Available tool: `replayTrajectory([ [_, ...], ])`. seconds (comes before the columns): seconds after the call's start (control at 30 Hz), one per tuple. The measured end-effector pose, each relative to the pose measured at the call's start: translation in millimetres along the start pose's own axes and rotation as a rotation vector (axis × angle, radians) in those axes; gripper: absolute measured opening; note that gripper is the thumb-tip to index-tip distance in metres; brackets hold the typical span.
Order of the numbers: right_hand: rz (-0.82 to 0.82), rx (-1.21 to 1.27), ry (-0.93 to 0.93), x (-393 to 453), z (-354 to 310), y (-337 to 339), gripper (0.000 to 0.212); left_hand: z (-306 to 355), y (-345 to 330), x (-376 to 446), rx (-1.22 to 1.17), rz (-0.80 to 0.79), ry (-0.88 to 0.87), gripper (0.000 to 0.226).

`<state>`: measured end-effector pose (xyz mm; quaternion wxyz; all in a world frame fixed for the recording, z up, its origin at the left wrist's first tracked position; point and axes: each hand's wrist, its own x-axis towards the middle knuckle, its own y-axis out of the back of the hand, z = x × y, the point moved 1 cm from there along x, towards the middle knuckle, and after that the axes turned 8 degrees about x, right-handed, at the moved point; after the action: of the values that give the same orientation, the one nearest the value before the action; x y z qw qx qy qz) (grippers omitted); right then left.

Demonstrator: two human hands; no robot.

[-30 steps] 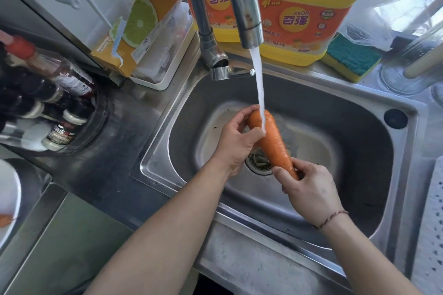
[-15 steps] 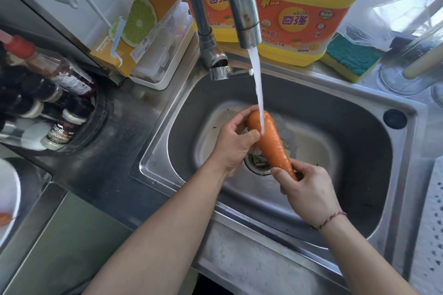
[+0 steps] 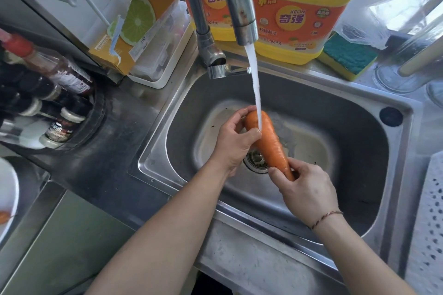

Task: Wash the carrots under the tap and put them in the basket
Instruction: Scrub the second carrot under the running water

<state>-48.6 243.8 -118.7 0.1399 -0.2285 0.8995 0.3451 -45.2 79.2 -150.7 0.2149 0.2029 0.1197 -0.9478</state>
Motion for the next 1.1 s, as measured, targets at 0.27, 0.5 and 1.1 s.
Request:
replayTrajectory([
  [0.27,0.019,-0.034,-0.003,0.3,-2.0,-0.8,0.025,-2.6,1.6,-1.8,-0.015,0.006,-0.012,0.048],
  [0.5,0.051,-0.116,0.014,-3.0,-6.9,-3.8,0.026,-0.5,1.1,-4.6,-0.009,0.043,-0.049,0.045],
  [1.1,-0.342,0.478,-0.048,6.5,-15.2,-1.5,0.026,10.6,-4.1,-13.9,-0.108,-0.014,0.043,0.051],
])
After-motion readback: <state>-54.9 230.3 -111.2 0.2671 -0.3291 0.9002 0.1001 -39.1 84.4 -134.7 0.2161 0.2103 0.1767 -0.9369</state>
